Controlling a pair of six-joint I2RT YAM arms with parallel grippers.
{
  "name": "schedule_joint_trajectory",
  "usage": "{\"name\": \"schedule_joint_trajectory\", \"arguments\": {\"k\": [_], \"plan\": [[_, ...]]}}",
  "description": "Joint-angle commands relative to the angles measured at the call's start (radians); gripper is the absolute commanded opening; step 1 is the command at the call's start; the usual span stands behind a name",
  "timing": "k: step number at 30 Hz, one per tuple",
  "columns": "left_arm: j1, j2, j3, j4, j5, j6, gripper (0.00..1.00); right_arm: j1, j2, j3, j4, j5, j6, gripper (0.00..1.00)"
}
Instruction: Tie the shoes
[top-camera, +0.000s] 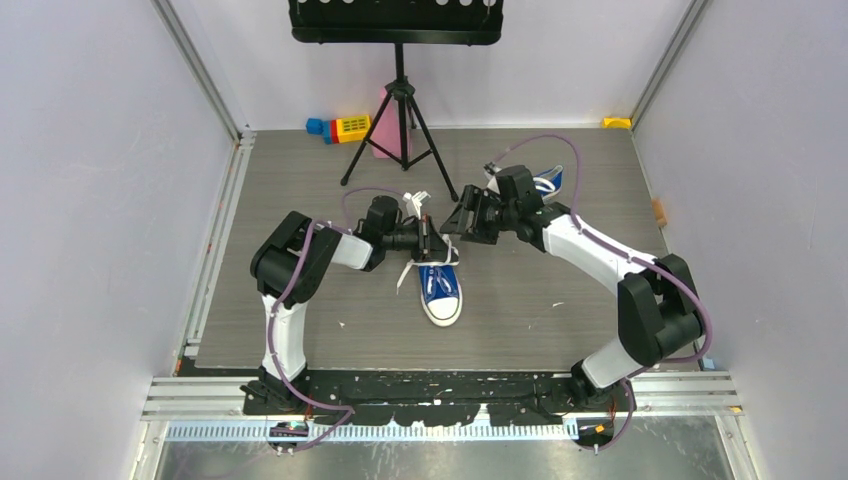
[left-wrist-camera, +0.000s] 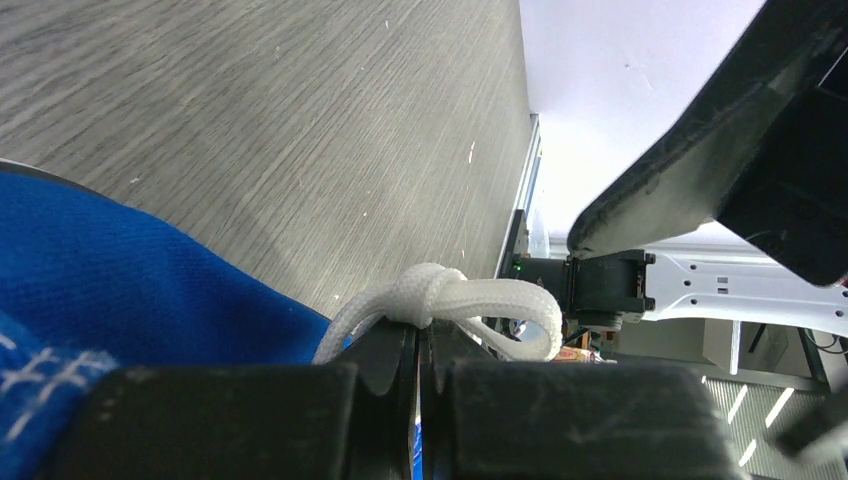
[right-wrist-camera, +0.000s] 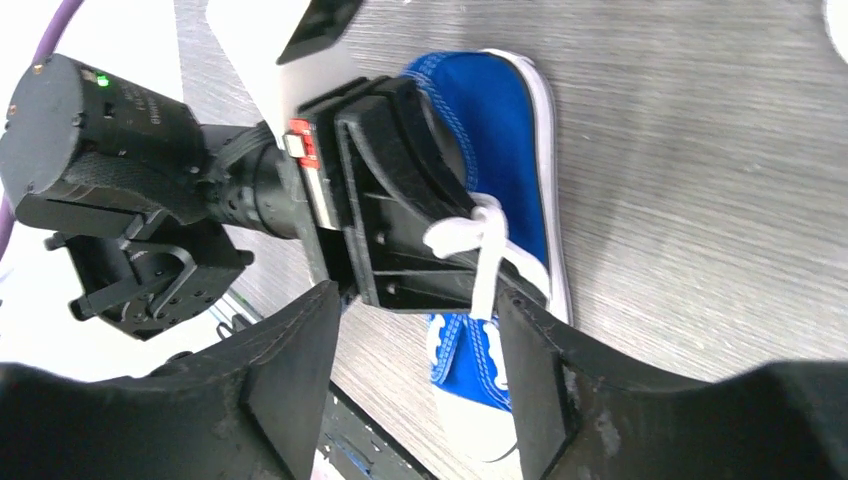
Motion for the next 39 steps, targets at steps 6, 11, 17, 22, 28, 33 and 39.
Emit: {"name": "schedule_joint_trajectory", "arguments": {"k": [6,11,17,22,28,33,39], "plan": [[0.008,-0.001,-0.009,-0.026,-0.022,0.024,0.0,-0.077,-0.036,-0.137,0.144,-0.073,0.053,0.46],[0.008,-0.008,-0.01,-0.028,-0.022,0.026,0.0,-0.095,0.021,-0.18,0.265,-0.136,0.115,0.45],[0.008,-0.014,-0.009,-0.03,-0.022,0.027,0.0,-0.108,0.083,-0.202,0.351,-0.181,0.169,0.42],[0.008,-0.018,-0.007,-0.032,-0.022,0.027,0.0,-0.115,0.102,-0.232,0.402,-0.195,0.196,0.38],[0.008,-0.025,-0.006,-0.033,-0.02,0.027,0.0,-0.119,0.122,-0.26,0.454,-0.216,0.229,0.36],[0.008,-0.023,-0.004,-0.032,-0.021,0.027,0.0,-0.119,0.145,-0.271,0.48,-0.231,0.246,0.39],[0.008,-0.026,-0.004,-0.031,-0.019,0.027,0.0,-0.119,0.16,-0.291,0.519,-0.241,0.267,0.37]]}}
